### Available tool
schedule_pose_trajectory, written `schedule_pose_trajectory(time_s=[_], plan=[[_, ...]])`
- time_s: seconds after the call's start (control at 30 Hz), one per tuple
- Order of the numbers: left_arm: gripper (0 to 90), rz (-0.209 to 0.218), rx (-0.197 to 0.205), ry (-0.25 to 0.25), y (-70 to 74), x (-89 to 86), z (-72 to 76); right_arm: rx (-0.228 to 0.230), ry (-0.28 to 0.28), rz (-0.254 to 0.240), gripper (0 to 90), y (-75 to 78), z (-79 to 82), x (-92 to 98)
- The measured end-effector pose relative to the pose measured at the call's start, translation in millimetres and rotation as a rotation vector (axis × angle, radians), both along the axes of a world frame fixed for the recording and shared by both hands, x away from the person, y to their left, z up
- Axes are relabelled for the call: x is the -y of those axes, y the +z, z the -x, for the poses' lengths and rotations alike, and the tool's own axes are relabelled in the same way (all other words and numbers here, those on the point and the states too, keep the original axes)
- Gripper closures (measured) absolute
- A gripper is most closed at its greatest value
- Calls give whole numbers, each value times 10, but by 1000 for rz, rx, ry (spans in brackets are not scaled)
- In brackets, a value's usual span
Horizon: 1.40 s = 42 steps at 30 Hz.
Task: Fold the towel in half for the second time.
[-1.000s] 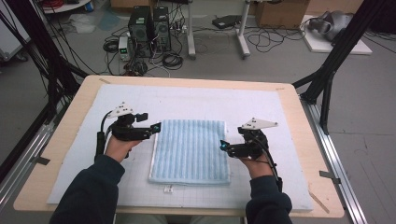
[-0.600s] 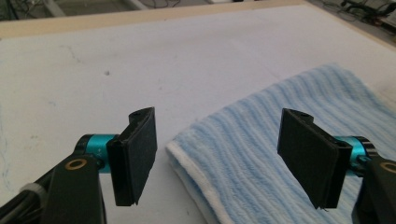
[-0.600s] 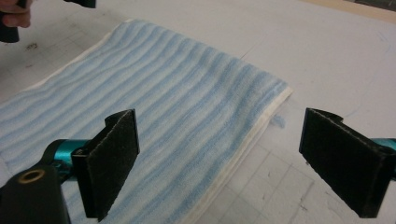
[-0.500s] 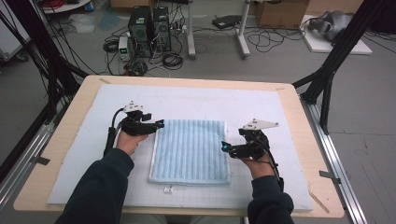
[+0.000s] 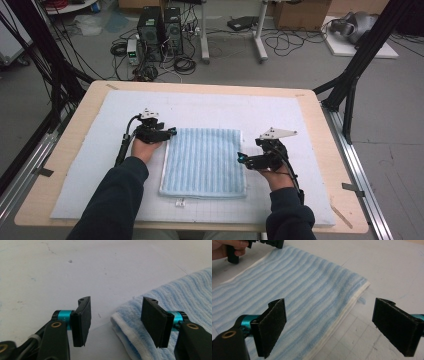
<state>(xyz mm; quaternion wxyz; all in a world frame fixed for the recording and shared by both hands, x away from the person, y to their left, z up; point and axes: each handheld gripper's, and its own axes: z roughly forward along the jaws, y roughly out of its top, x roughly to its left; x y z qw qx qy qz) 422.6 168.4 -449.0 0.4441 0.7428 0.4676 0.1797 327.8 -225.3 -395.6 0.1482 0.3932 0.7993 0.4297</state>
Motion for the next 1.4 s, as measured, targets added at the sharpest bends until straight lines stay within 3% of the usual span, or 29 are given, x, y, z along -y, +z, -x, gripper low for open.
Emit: schedule_pose_trajectory(time_s=[0.37,0.53,0.67,0.9,1.03,1.13,1.4], plan=[[690,-102,4,-47,-26,107,40,-21,-7,14,112,-51,-103,-49],[831,-130,21,-68,-26,140,60,-32,-27,38,114,-87,-248,-82],[843,-133,17,-73,-23,125,54,-46,-67,73,120,-130,-433,-107],[854,-122,16,-66,-26,127,55,-87,-83,116,191,-183,-748,-179],[854,-119,13,-68,-25,121,54,-113,-94,139,282,-241,-918,-220],[856,-104,8,-67,-27,116,52,-121,-77,157,351,-274,-995,-257],[855,-84,-7,-63,-27,95,46,-165,-94,133,458,-419,-1093,-236]])
